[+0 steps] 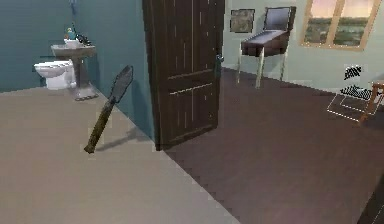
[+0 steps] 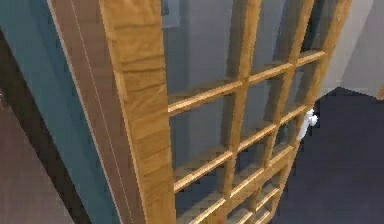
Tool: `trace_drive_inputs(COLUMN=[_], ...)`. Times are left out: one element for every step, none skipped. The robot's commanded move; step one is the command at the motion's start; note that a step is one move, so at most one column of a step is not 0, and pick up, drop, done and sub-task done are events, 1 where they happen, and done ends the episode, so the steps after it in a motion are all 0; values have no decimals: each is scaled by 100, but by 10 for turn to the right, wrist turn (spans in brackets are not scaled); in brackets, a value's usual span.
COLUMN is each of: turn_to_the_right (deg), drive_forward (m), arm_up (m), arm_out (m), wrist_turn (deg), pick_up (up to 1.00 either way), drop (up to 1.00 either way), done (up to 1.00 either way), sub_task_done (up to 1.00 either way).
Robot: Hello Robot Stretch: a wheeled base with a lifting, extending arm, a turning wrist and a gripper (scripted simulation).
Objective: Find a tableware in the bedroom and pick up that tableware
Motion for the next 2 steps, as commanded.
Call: trace_drive_inputs(turn_to_the_right=[0,90], drive_forward=[30,0], arm_up=[0,0], arm_out=[0,0], wrist_turn=[0,0], pick_up=[0,0], drop=[0,0], done=[0,0], sub_task_done=[0,0])
